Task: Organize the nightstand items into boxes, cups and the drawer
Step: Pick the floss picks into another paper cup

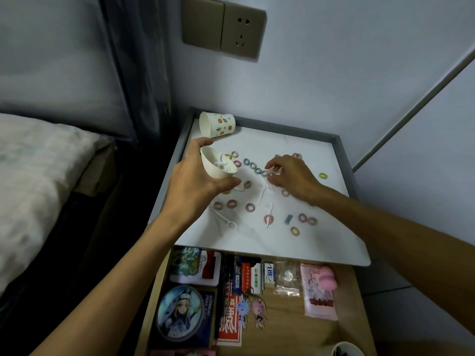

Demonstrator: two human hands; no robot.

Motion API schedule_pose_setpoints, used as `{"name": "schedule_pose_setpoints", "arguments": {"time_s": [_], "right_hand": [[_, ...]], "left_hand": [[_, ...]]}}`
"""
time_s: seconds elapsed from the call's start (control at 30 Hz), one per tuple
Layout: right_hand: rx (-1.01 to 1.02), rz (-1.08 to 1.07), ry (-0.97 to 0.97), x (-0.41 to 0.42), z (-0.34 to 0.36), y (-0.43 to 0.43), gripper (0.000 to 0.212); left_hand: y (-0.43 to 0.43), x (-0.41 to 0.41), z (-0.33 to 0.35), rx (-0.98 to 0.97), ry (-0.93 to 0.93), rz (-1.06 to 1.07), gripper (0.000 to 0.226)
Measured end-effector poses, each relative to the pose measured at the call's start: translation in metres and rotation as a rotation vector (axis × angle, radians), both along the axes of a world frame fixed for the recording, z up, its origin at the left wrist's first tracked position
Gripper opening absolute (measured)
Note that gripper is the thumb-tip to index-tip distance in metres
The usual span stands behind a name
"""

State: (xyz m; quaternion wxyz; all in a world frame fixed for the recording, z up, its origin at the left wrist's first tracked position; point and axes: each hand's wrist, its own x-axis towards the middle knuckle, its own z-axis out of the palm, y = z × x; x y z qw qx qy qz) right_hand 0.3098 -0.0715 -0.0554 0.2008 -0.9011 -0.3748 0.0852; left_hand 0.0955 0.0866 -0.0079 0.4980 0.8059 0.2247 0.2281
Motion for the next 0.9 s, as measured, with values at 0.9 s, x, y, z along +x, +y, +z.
{"name": "schedule_pose_setpoints", "arguments": {"time_s": [0.9], "right_hand": [[-0.2, -0.19, -0.077, -0.02, -0.009, 0.011, 0.024]], "left_hand": [[0.0, -0.002, 0.003, -0.01, -0.003, 0.012, 0.084]]}}
